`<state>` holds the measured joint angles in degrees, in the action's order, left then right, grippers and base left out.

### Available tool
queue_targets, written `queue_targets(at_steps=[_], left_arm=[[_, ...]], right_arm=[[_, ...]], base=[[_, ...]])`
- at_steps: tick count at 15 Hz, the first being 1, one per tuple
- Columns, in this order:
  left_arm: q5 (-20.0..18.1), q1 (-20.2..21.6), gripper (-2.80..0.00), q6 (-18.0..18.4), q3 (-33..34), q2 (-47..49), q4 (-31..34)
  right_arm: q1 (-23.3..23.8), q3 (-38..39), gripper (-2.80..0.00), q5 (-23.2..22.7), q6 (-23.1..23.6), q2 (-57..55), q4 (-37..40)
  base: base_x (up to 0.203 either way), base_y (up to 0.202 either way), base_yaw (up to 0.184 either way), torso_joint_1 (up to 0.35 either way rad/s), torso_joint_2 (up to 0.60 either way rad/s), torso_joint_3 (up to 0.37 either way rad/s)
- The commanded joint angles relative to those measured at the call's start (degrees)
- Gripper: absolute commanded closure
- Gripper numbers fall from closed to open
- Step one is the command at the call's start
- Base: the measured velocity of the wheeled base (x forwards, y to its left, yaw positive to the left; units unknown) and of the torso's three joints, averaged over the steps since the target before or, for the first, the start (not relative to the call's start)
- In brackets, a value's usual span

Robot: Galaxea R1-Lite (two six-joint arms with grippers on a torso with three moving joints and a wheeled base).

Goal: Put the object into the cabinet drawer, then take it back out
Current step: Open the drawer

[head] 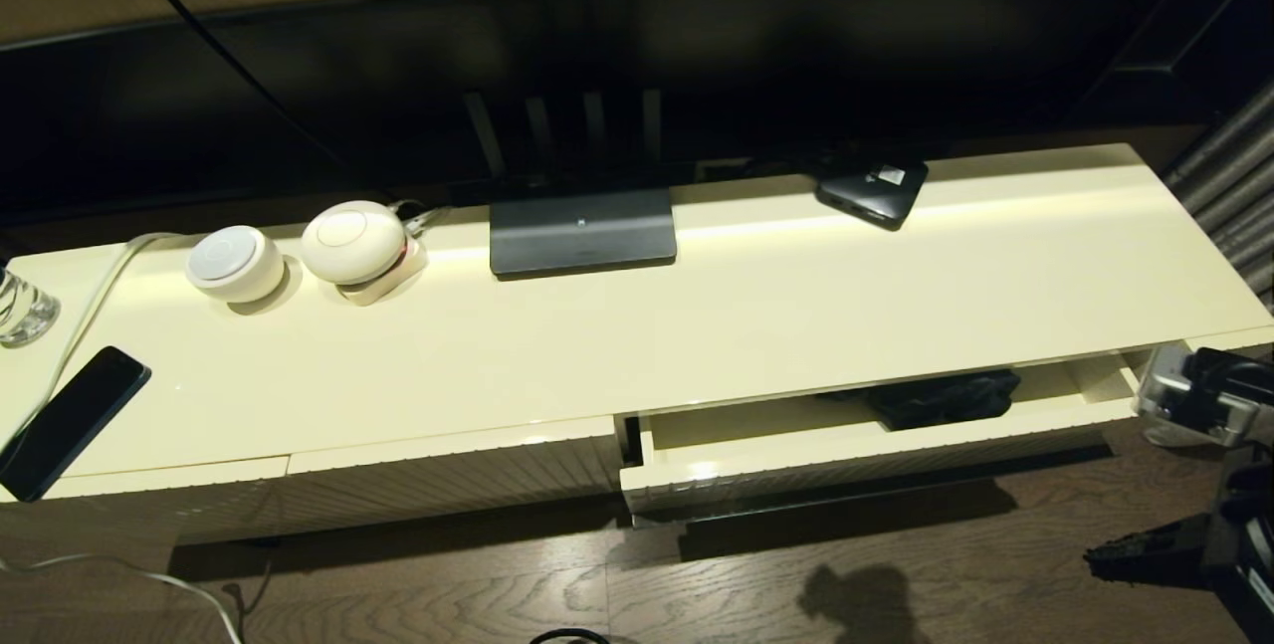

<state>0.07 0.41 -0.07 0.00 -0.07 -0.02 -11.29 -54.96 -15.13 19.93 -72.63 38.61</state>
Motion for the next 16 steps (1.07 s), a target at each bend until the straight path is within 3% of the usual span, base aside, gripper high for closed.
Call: queue_targets(at_steps=[1, 6, 12, 16], left_arm=[[0.0, 0.0, 0.00, 0.0, 0.2, 0.1, -0.1], [0.0, 0.0, 0.00, 0.0, 0.2, 0.1, -0.1], [0.0, 0.0, 0.00, 0.0, 0.2, 0.1, 0.0], [0.0, 0.0, 0.00, 0.0, 0.2, 0.1, -0.1]], right_arm=[[-0.5, -2.1, 0.00, 1.1, -5.3, -7.4, 0.1], [-0.7, -6.7, 0.00, 3.8, -20.2, -17.3, -5.4], [-0.6, -11.0, 0.00, 4.2, -23.4, -21.3, -5.8], [-0.6, -11.1, 0.00, 7.0, -23.4, -23.1, -9.2]], base=[[0.000, 0.000, 0.000, 0.000, 0.00, 0.000], [0.000, 0.000, 0.000, 0.000, 0.00, 0.000], [0.000, 0.000, 0.000, 0.000, 0.00, 0.000], [0.000, 0.000, 0.000, 0.000, 0.00, 0.000]])
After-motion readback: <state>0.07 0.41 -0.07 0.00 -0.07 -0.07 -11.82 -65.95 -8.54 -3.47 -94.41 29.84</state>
